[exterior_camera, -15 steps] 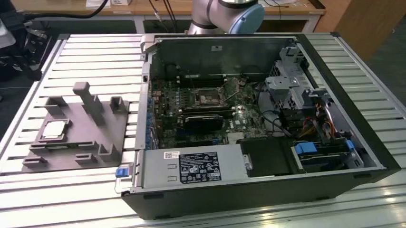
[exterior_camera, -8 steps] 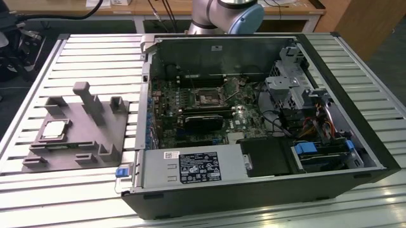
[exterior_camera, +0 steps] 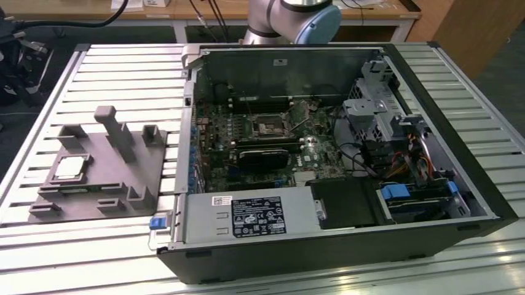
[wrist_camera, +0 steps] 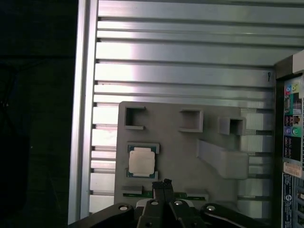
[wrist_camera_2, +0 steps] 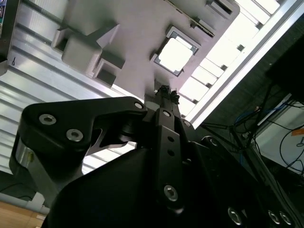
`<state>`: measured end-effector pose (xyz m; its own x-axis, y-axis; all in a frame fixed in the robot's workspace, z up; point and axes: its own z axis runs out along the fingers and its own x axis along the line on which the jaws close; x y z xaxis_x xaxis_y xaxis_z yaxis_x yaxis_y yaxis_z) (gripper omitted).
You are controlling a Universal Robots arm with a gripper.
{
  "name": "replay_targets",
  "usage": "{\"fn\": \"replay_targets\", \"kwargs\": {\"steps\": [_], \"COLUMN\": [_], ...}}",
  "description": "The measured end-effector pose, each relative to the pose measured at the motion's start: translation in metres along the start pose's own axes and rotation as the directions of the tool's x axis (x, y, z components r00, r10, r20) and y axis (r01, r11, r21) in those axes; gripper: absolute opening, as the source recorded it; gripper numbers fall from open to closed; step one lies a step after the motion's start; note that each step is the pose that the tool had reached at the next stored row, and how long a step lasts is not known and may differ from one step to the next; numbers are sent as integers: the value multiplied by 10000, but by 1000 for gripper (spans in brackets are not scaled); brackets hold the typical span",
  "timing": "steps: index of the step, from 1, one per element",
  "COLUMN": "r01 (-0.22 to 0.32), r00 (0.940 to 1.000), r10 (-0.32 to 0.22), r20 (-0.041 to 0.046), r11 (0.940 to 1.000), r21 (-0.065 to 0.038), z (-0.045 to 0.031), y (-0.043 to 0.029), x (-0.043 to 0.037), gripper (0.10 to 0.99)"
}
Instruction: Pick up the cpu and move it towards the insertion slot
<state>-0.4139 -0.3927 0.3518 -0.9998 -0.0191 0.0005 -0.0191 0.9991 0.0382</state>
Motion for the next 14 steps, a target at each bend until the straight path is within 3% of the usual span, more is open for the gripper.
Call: {"fn": "replay_targets", "kwargs": {"steps": [14], "r01": [1], "r00": [10000], "r10": [-1], "r20": [2], "r11": [10000], "r21": [-1], "z": [58], "y": [0], "x": [140], "gripper": [106]}}
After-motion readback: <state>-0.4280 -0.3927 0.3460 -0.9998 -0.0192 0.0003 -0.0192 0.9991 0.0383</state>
